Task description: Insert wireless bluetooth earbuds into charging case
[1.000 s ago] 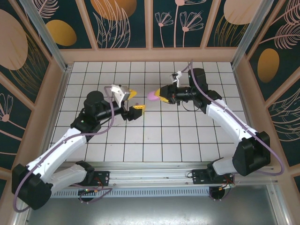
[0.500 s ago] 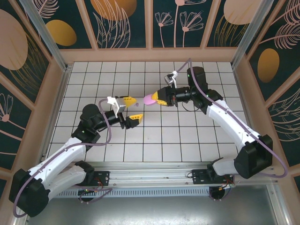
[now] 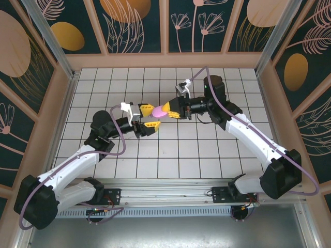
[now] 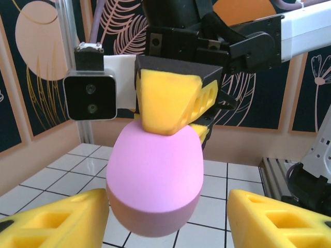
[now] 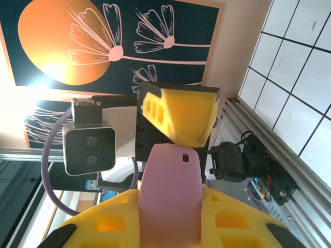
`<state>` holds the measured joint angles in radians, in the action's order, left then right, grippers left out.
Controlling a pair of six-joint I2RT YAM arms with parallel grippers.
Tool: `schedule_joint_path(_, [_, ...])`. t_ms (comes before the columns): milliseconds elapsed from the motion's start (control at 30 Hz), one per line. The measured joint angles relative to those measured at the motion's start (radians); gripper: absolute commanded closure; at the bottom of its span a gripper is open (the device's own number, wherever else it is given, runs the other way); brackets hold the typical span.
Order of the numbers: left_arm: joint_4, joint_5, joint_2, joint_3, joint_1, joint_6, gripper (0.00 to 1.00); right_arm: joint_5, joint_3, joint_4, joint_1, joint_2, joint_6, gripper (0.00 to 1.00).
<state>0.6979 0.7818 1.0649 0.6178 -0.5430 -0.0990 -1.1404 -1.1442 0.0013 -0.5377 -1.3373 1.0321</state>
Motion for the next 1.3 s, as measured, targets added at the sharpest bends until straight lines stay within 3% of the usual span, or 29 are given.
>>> schedule_joint_path(100, [0.01,0.004,0.006,0.002,0.002,-0.005,0.48,-0.005,0.0,0.0,-0.003,0.002,0.003,0.85])
schedule_joint_path(267, [0.01,0.012,0.019,0.003,0.002,-0.008,0.44,-0.005,0.0,0.003,-0.021,0.002,0.007,0.85])
schedule_joint_path(433, [0.029,0.015,0.029,0.003,0.002,-0.019,0.58,-0.003,0.0,0.003,-0.024,0.002,0.015,0.84])
schedule_joint_path(567, [0.039,0.022,0.031,0.003,0.002,-0.025,0.63,-0.002,0.0,0.006,-0.023,0.005,0.022,0.84])
schedule_joint_path(600, [0.041,0.022,0.031,0.003,0.002,-0.025,0.65,-0.002,0.0,0.008,-0.023,0.006,0.022,0.83])
schedule_joint_path(767, [0.037,0.018,0.03,0.005,0.002,-0.025,0.71,0.01,-0.001,-0.004,-0.023,0.007,0.017,0.52])
schedule_joint_path(933, [-0.111,0.004,0.017,0.067,0.002,0.021,0.76,0.116,-0.045,-0.126,0.001,0.027,-0.092,0.42])
schedule_joint_path(1100, [-0.325,-0.005,-0.022,0.155,0.002,0.102,0.78,0.292,-0.095,-0.253,0.064,0.14,-0.261,0.41])
schedule_joint_path(1300, [-0.515,-0.008,-0.075,0.177,0.008,0.175,0.79,0.429,-0.141,-0.332,0.057,0.229,-0.441,0.4])
